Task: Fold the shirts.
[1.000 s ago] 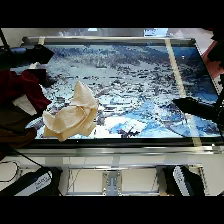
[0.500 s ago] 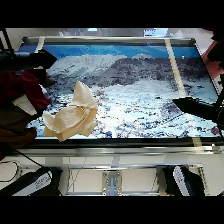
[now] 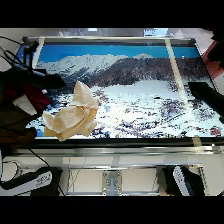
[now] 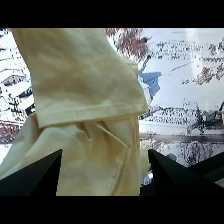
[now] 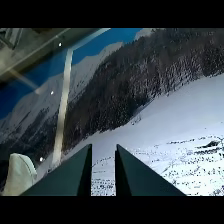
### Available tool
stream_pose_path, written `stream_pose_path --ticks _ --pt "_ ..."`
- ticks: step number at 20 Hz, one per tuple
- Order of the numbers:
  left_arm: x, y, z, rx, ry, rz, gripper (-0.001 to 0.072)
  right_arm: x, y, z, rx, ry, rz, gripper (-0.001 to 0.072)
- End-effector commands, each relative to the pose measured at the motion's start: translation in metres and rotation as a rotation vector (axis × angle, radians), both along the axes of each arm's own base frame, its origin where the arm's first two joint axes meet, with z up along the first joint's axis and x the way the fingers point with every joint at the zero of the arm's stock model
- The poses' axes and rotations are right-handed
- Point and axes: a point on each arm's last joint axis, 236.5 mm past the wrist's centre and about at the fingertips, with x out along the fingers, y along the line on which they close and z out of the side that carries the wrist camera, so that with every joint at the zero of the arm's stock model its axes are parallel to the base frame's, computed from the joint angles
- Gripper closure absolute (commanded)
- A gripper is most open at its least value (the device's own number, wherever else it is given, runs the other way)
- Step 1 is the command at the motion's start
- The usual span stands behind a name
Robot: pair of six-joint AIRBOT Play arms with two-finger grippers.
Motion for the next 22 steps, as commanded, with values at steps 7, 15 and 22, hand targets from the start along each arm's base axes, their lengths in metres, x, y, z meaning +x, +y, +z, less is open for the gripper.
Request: stream_pose_path --ticks 7,15,22 --pt "-0.045 -0.003 -0.097 0.101 0.127 -0.222 0.0090 -0.019 0.001 -0.043 -0.147 0.165 0.069 0.0270" --pt "-0.073 0.010 -0.114 0.353 0.167 -0.502 0.0091 -0.074 0.019 -0.118 -0.223 0.470 0.250 0.0270" --pt "-0.073 -0.041 -0.118 0.381 0.079 -0.685 0.0089 -0.071 0.043 -0.153 -0.161 0.468 0.268 0.0270"
